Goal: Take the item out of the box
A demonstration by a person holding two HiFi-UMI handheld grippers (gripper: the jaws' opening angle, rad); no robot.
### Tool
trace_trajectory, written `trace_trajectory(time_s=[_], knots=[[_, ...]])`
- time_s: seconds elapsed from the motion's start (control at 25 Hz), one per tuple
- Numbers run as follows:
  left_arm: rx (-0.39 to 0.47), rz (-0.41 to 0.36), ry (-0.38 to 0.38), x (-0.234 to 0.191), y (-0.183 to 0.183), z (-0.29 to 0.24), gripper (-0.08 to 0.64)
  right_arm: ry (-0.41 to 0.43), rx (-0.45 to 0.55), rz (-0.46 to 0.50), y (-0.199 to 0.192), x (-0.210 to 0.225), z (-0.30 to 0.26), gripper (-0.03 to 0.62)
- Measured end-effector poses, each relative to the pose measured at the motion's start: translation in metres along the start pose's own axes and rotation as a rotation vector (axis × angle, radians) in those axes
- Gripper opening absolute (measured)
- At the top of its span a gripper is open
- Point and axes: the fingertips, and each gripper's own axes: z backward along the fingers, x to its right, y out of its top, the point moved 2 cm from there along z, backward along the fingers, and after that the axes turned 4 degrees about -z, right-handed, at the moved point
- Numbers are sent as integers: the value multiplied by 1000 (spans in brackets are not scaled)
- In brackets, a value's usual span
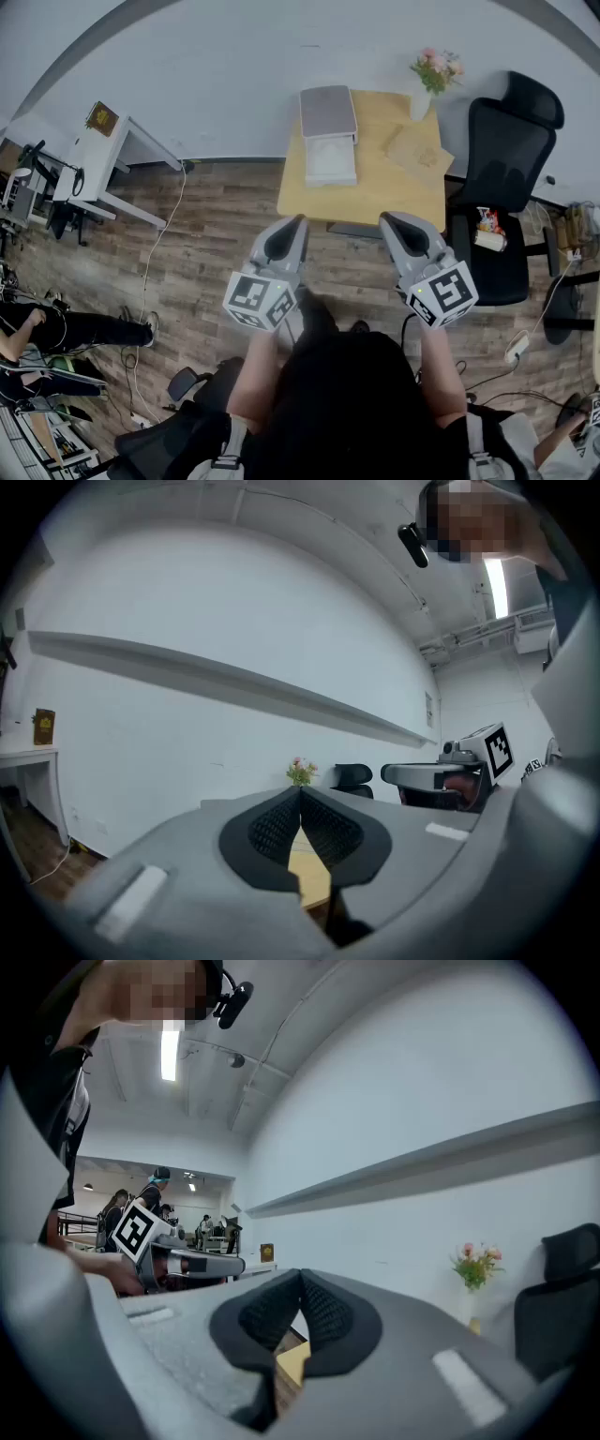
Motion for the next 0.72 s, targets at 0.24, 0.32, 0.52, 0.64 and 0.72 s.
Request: trace_trajectory(time_s=[0.24, 0.32, 0.52, 0.64, 0.72], knots=[[17, -14, -20, 5, 4, 6, 9, -4, -12, 29, 1, -9, 3, 3], [15, -12, -20, 5, 2, 10, 8, -11, -10, 26, 0, -12, 5, 3], [5, -14, -27, 10, 0, 15, 9, -25, -14, 31, -2, -17, 11, 2], [-14, 0, -31, 12, -8, 16, 9, -37, -21, 17, -8, -20, 13, 2], [-31, 6, -41, 16, -15, 14, 9, -43, -17, -12, -12, -19, 15, 3]])
